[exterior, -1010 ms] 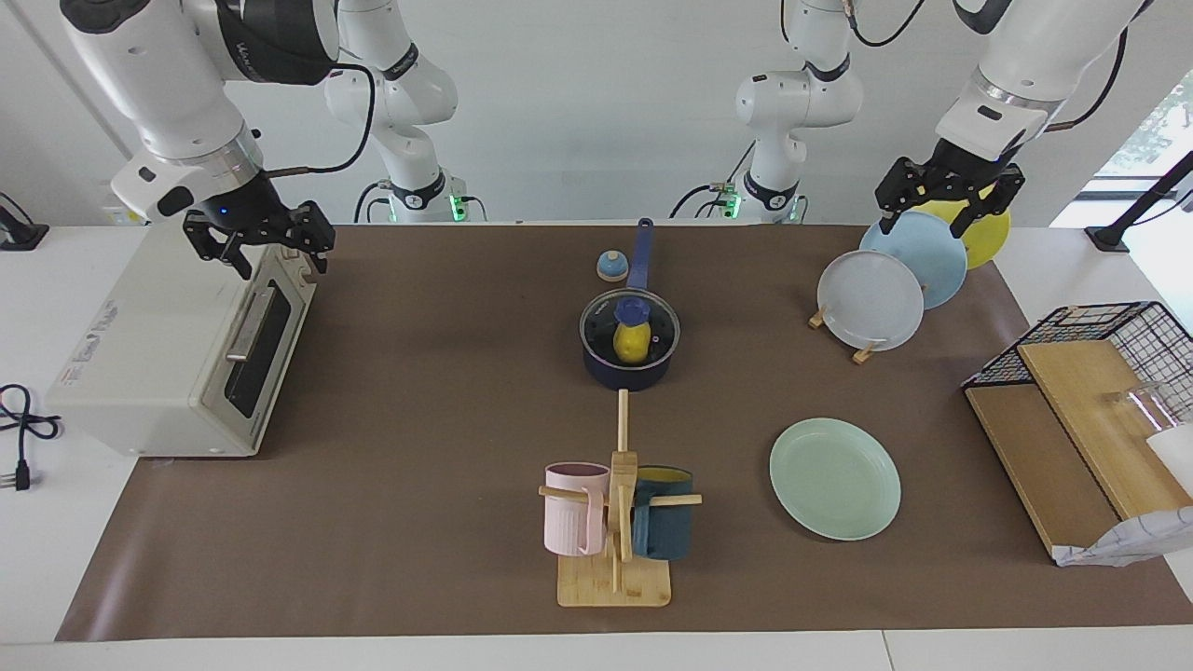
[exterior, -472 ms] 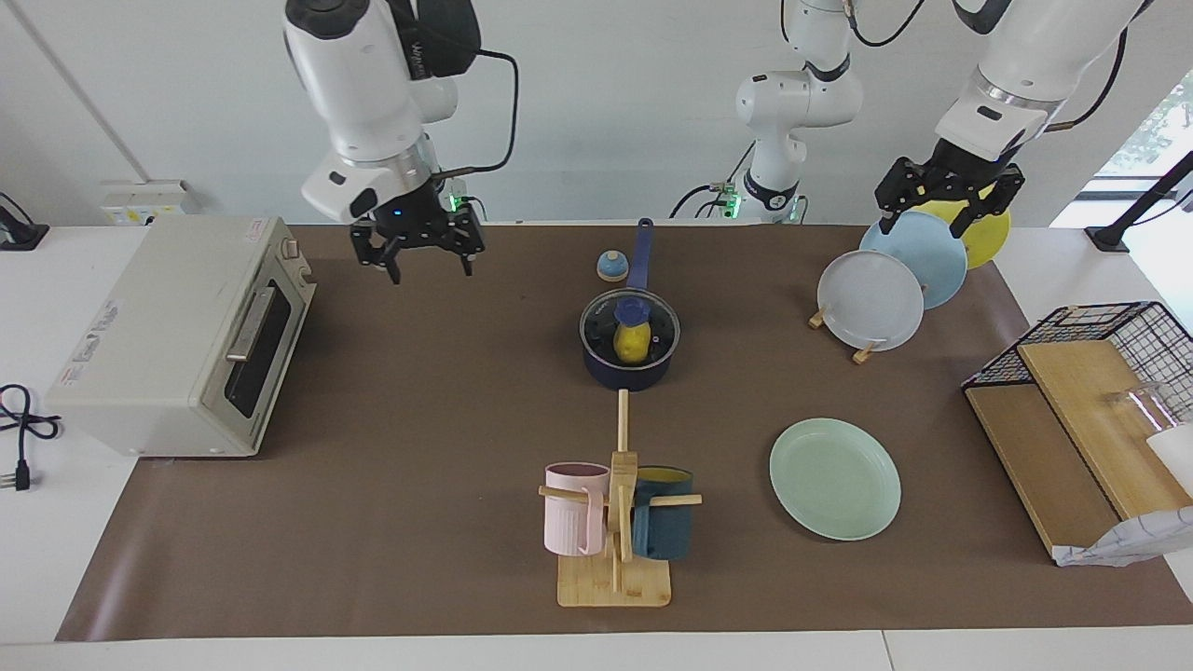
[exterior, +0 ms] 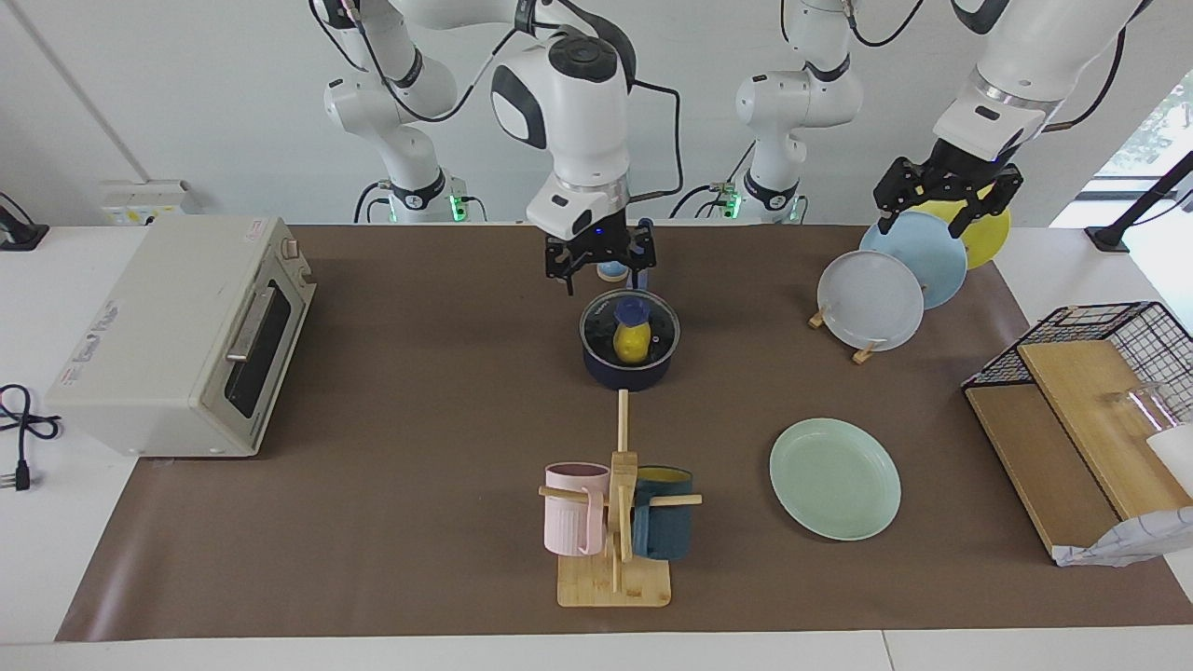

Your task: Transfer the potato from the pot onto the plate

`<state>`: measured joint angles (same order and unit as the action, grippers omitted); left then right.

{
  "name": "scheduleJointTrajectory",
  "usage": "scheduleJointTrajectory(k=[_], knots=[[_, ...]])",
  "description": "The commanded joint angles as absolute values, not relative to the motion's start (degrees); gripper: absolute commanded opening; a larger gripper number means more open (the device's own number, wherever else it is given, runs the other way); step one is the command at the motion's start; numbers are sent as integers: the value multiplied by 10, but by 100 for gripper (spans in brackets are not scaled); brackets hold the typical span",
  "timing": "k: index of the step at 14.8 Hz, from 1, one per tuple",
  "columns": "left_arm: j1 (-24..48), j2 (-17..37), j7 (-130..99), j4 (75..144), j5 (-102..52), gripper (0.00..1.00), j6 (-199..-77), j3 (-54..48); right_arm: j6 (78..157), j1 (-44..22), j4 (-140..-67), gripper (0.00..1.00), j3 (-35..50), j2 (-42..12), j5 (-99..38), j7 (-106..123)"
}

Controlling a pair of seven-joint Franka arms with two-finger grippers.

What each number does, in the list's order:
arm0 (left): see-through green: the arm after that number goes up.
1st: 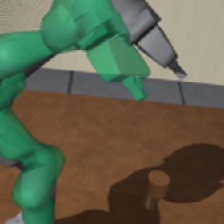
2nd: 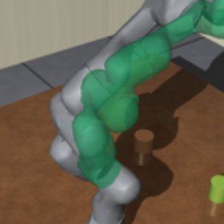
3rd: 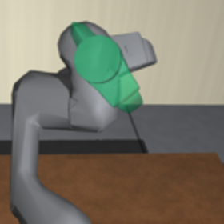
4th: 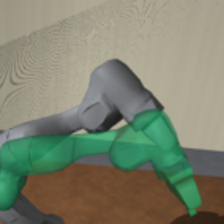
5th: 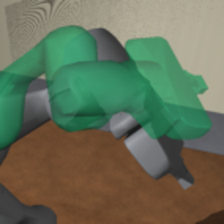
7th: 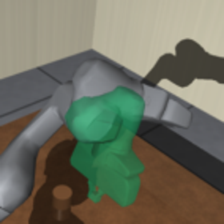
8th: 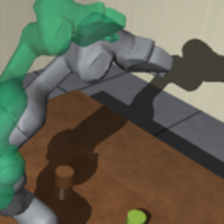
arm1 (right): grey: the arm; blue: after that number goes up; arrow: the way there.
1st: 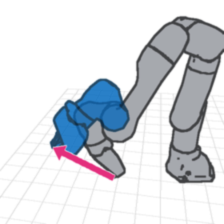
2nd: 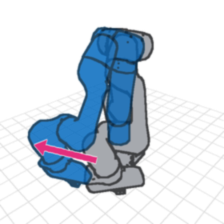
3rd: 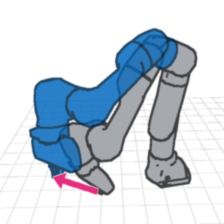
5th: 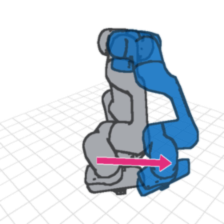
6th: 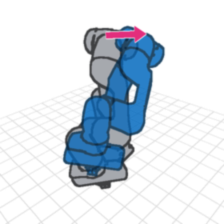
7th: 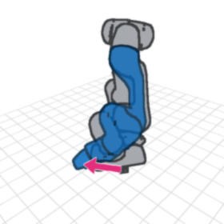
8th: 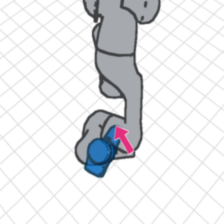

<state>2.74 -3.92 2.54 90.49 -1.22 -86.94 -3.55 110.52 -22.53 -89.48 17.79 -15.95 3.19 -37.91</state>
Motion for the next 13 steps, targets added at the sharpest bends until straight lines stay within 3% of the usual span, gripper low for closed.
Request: scheduleJointTrajectory(k=[1, 6, 13], knots=[[29, -57, 24, 929, -18, 100, -886, -33, 1145, -238, -920, 100, 179, -172, 56, -390], [26, -57, 24, 929, -18, 100, -886, -33, 1191, -261, -957, 100, 179, -187, 90, -393], [24, -57, 24, 929, -18, 100, -886, -33, 1220, -263, -1015, 100, 180, -169, 98, -384]])
